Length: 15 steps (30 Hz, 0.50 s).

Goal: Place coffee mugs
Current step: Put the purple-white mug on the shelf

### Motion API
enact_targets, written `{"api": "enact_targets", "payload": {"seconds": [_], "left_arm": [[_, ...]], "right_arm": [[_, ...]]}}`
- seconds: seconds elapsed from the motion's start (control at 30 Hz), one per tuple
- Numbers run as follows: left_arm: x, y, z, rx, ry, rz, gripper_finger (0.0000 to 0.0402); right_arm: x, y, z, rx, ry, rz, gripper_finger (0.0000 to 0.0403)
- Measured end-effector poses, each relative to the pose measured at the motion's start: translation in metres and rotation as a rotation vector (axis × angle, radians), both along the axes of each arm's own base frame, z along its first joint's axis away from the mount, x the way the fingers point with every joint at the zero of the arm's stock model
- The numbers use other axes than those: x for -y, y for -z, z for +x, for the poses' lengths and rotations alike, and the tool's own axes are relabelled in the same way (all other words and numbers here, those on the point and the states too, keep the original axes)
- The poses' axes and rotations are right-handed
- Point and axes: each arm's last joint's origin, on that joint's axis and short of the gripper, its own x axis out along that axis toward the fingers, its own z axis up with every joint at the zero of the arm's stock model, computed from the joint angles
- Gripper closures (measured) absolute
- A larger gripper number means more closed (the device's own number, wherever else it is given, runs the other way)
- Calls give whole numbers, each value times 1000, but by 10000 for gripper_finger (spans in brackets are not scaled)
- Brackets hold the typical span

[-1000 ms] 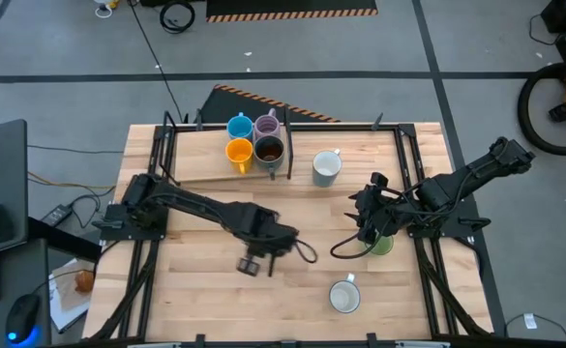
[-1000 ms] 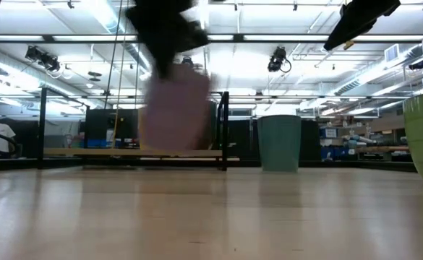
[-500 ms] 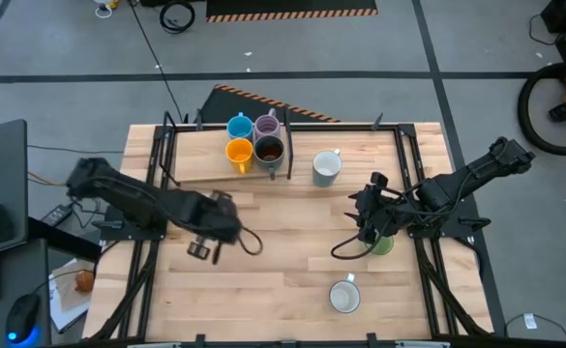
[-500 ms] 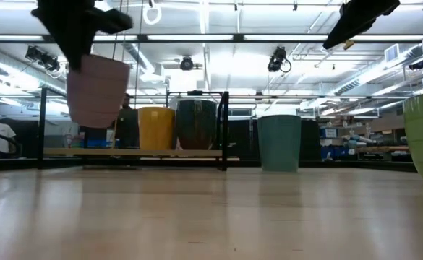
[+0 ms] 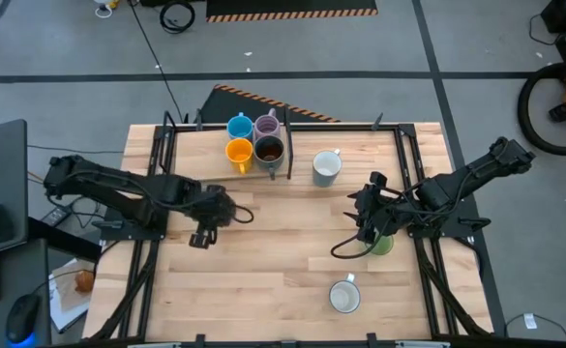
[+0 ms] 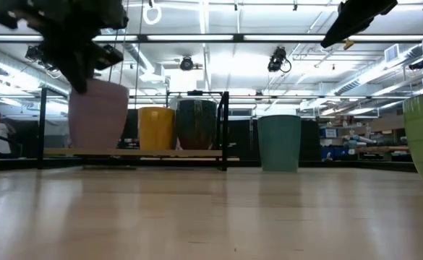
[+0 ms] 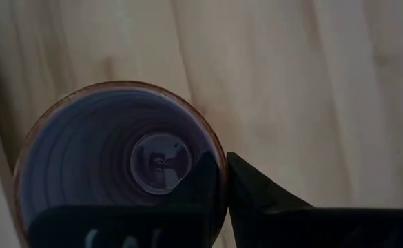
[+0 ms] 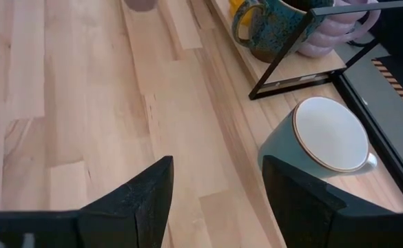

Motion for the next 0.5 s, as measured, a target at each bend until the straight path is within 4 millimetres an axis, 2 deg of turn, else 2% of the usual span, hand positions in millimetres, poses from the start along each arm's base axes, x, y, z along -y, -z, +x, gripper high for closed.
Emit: {"api": "enact_targets", "payload": {"seconds": [0.2,0.5], "left_arm": [[-4,15,-5,-43,50,39,375],[-12,29,-6,-47,27,-67,375]], "right_arm": [[0,0,0,1,-1,7,174],[0,0,0,4,1,9,174]]}}
